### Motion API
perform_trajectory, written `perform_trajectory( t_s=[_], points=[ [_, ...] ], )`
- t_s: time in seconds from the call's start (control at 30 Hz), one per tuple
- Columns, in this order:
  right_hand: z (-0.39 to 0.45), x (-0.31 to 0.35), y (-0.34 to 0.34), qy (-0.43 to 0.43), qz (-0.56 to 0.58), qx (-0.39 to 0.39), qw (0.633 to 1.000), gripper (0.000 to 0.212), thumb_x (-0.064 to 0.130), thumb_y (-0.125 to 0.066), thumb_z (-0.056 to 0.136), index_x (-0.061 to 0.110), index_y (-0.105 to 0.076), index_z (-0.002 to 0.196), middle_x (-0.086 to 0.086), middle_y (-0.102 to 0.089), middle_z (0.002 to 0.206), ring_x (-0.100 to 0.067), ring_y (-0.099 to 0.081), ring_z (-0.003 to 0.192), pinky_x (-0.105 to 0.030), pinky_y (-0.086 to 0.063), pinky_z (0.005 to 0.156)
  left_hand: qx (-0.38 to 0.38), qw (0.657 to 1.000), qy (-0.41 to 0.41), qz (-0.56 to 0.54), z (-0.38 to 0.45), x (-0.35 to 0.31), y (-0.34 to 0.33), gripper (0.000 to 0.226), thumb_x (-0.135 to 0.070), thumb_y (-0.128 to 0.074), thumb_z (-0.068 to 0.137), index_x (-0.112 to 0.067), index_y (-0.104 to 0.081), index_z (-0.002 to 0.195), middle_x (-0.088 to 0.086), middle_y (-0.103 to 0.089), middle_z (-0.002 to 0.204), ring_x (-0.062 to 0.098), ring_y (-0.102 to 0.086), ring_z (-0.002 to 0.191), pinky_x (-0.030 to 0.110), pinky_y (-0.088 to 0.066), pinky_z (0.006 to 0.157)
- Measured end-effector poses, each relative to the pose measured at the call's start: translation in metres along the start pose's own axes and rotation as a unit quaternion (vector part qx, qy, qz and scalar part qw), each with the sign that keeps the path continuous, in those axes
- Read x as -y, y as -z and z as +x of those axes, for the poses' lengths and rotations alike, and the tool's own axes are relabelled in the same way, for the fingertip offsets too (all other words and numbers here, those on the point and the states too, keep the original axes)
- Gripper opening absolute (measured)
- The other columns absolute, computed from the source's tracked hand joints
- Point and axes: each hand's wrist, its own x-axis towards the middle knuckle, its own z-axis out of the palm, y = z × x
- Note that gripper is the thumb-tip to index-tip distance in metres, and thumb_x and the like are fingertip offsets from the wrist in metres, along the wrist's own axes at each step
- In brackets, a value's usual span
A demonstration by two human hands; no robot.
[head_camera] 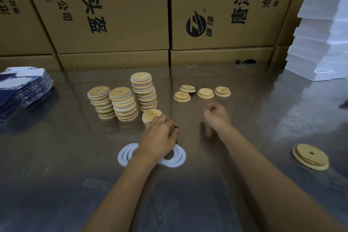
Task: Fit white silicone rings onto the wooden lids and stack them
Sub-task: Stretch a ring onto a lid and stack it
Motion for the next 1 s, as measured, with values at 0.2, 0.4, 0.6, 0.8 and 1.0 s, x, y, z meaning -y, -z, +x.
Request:
perform_trajectory(
  t_s=[0.2, 0.4, 0.6, 0.8, 1.0],
  points=[
    [0.057, -0.02, 0.023, 0.024, -0.269, -0.038, 0.962, 0.06, 0.038, -0.049, 0.098, 0.016, -0.034, 0.152, -0.013, -0.043, 0.151, -0.032, -0.03, 0.142, -0.037, -0.026, 0.113, -0.002, 1.0, 0.001, -0.011, 0.003, 0.002, -0.001, 0.021, -0.027, -0.052, 0.096, -0.023, -0.065, 0.111, -0.007, -0.054, 0.108, 0.013, -0.045, 0.105, 0.027, -0.03, 0.089],
    [0.093, -0.008, 0.031, -0.041, -0.269, 0.026, 0.962, 0.07, 0.038, -0.045, 0.097, 0.037, -0.014, 0.16, -0.001, -0.02, 0.166, -0.029, -0.012, 0.151, -0.047, -0.016, 0.118, -0.012, 1.0, 0.004, -0.017, 0.011, 0.001, -0.003, 0.015, -0.022, -0.053, 0.094, -0.022, -0.066, 0.102, -0.008, -0.052, 0.1, 0.012, -0.043, 0.097, 0.027, -0.03, 0.082],
    [0.104, -0.019, 0.026, -0.015, -0.25, -0.022, 0.968, 0.044, 0.049, -0.051, 0.095, 0.034, -0.046, 0.136, -0.005, -0.047, 0.146, -0.029, -0.03, 0.141, -0.044, -0.027, 0.108, -0.011, 1.0, 0.004, -0.015, 0.014, -0.001, -0.002, 0.014, -0.018, -0.053, 0.092, -0.019, -0.066, 0.098, -0.006, -0.052, 0.097, 0.014, -0.043, 0.095, 0.03, -0.037, 0.084],
    [0.093, -0.029, 0.025, 0.023, -0.19, -0.079, 0.978, 0.026, 0.047, -0.061, 0.093, 0.026, -0.049, 0.103, -0.003, -0.061, 0.116, -0.027, -0.047, 0.127, -0.037, -0.028, 0.096, -0.007, 1.0, -0.002, -0.009, 0.013, -0.003, 0.0, 0.014, -0.018, -0.053, 0.092, -0.018, -0.065, 0.098, -0.006, -0.051, 0.096, 0.014, -0.043, 0.095, 0.032, -0.04, 0.086],
    [0.051, -0.028, 0.027, 0.09, -0.063, -0.05, 0.993, 0.028, 0.023, -0.075, 0.084, 0.029, -0.051, 0.097, 0.005, -0.057, 0.119, -0.025, -0.051, 0.12, -0.04, -0.038, 0.107, 0.008, 1.0, 0.003, -0.007, 0.014, -0.003, 0.002, 0.015, -0.019, -0.053, 0.092, -0.018, -0.066, 0.099, -0.007, -0.048, 0.095, 0.014, -0.043, 0.097, 0.035, -0.042, 0.087]
  ],
)
